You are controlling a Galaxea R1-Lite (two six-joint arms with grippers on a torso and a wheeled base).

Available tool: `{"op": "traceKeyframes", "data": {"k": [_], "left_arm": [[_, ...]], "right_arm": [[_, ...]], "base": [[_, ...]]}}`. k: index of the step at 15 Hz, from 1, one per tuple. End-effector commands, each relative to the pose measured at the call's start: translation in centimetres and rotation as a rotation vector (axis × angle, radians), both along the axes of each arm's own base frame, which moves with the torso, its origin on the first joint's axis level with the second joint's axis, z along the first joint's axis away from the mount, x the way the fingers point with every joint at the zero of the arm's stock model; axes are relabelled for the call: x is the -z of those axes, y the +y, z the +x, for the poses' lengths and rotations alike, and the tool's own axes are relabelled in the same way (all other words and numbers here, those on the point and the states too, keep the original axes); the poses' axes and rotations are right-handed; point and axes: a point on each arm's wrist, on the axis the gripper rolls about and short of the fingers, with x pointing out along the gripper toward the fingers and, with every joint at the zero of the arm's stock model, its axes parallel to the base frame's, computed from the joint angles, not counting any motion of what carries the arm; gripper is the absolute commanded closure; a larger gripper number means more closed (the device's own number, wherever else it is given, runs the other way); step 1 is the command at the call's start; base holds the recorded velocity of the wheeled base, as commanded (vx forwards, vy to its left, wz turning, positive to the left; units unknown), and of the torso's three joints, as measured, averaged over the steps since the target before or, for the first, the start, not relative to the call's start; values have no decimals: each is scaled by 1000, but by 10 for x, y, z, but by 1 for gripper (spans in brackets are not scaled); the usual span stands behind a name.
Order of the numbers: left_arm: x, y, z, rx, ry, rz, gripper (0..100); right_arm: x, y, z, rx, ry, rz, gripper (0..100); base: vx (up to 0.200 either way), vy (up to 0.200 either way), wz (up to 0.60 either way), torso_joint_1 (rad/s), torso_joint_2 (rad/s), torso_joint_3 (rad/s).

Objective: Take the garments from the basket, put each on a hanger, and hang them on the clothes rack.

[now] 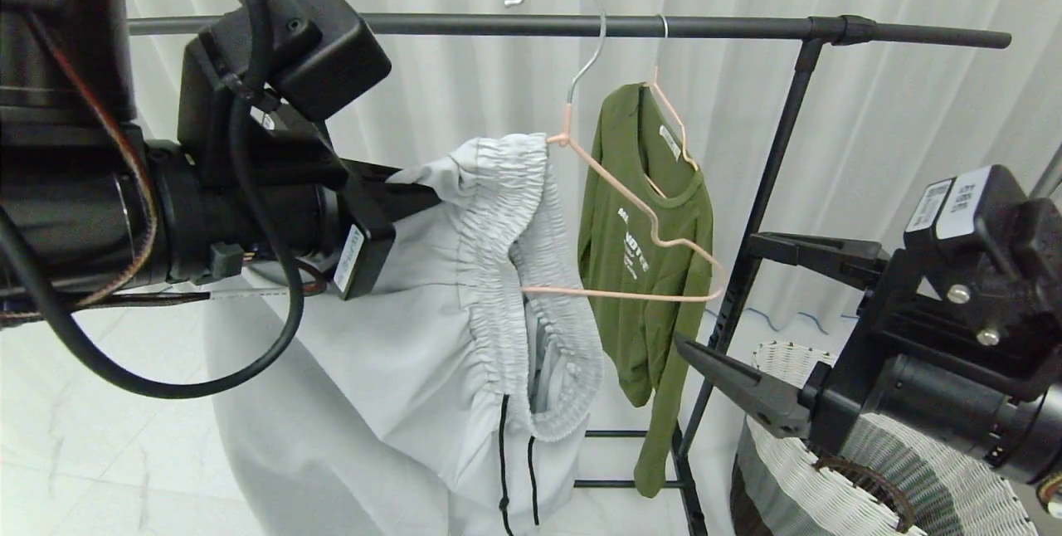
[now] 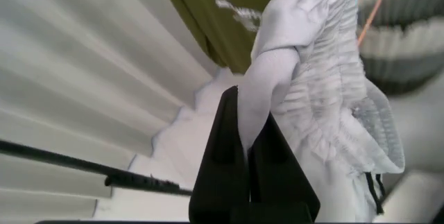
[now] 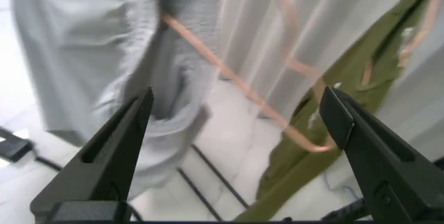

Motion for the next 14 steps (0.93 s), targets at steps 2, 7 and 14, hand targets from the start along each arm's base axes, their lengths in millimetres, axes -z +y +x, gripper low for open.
{"op": "traceKeyframes", "data": {"k": [2,7,14], "left_arm": [[-7,1,-2,-27,-41,-50,100],[-18,0,-1,-31,-118,-113,100],[-23,-6,-9,3,-138,-163,100]], "right_arm": [[11,14,1,-30,65,-14,0],[33,39,17,21,264,36,0],[44,69,41,159,386,123,0]], "base": [[0,0,0,0,0,0],[0,0,0,0,0,0],[0,0,0,0,0,0]]}}
